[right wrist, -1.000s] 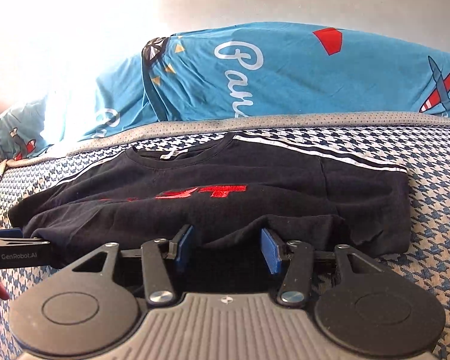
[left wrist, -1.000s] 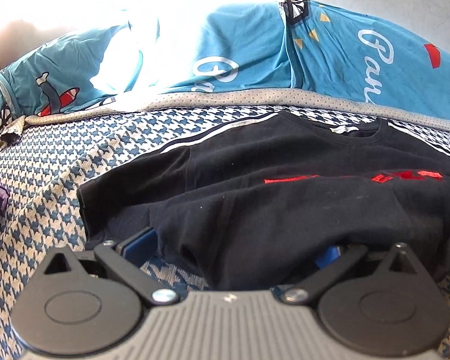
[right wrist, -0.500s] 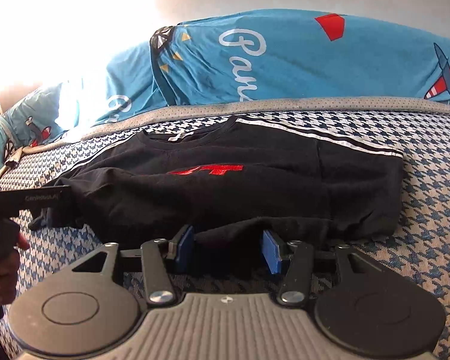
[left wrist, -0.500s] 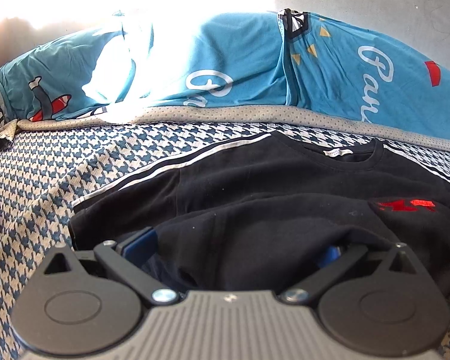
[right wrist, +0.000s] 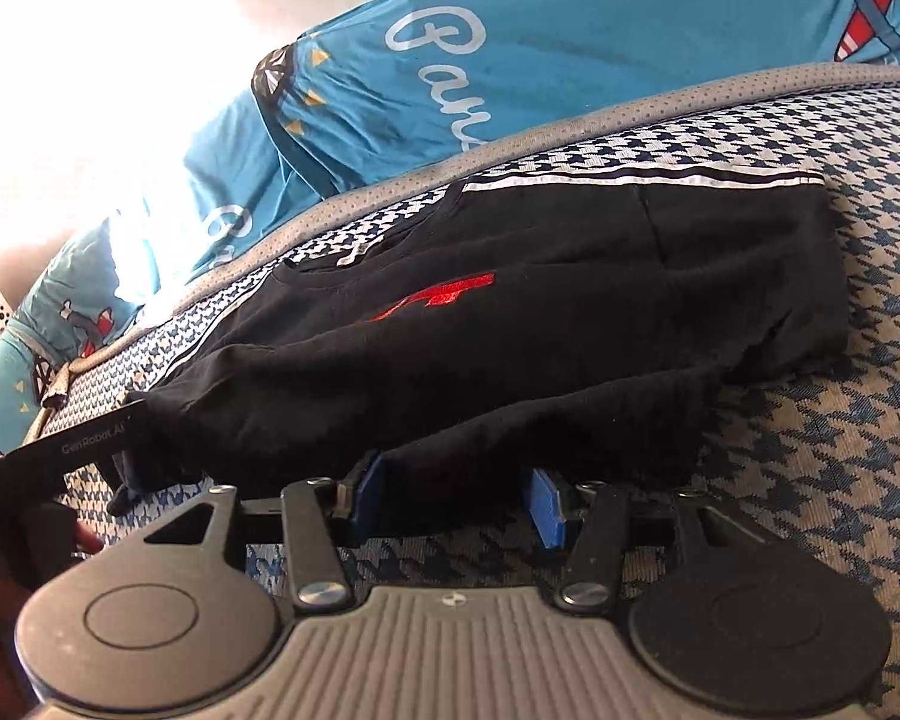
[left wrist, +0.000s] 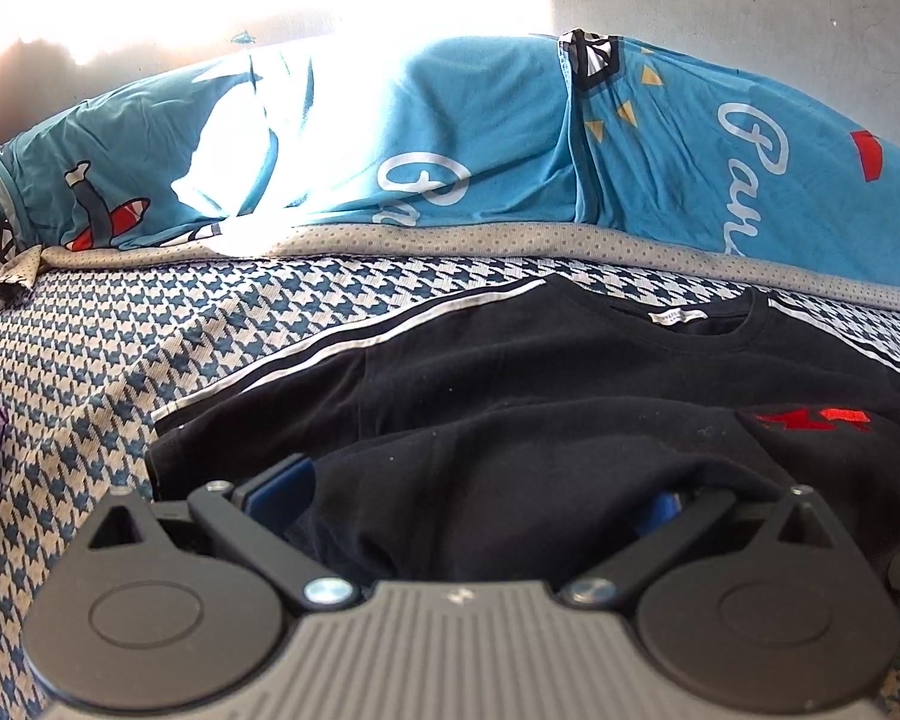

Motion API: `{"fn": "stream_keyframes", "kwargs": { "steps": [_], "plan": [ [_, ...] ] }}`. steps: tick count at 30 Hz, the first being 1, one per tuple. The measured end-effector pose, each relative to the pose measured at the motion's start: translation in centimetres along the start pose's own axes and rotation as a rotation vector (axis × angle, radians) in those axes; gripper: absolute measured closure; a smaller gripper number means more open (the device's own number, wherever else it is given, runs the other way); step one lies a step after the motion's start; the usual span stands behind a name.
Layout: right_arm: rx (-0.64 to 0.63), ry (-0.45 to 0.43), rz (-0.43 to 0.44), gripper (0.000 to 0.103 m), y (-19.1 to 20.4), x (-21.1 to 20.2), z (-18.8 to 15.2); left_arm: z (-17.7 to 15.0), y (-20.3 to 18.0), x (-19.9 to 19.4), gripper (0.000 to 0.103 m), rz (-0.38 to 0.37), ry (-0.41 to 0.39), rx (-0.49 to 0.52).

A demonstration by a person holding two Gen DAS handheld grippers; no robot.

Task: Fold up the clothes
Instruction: 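Grasp the striped hem of the black shirt with the right gripper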

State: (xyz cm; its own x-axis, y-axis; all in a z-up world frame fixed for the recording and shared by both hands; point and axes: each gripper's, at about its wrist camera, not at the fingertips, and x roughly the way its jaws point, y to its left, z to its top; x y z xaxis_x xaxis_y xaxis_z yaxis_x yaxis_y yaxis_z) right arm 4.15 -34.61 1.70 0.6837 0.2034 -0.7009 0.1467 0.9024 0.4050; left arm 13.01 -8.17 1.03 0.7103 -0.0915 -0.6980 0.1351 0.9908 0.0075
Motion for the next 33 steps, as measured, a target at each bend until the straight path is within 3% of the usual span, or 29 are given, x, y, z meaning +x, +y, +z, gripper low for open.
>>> {"fn": "stream_keyframes", "kwargs": {
  "steps": [6,11,12,14,15,23,33],
  "plan": [
    [0.074,-0.028,0.059,0.054,-0.5,-0.4,0.4,-0.1,-0.2,-0.1,0.0,0.018,-0.008,0.023],
    [0.089,-0.023,0.012,0.055,-0.5,0.3,0.3,-0.2,-0.3,-0.2,0.0,0.018,-0.009,0.028],
    [0.09,-0.023,0.004,0.059,-0.4,0.5,0.3,-0.2,-0.2,-0.2,0.0,0.017,-0.01,0.026],
    [0.084,-0.023,0.005,0.092,-0.3,0.8,0.3,-0.2,-0.2,-0.3,0.0,0.015,-0.013,0.023],
    [0.073,-0.029,0.008,0.096,-0.2,0.8,0.4,-0.2,-0.1,-0.4,0.0,0.014,-0.015,0.022],
    [-0.038,-0.182,0.0,0.099,1.1,-0.5,1.6,0.8,0.2,-0.4,0.0,0.01,-0.045,-0.01],
    [-0.037,-0.306,-0.009,0.099,1.4,0.9,5.5,3.2,0.4,1.1,0.0,0.015,-0.087,-0.038]
  ]
}}
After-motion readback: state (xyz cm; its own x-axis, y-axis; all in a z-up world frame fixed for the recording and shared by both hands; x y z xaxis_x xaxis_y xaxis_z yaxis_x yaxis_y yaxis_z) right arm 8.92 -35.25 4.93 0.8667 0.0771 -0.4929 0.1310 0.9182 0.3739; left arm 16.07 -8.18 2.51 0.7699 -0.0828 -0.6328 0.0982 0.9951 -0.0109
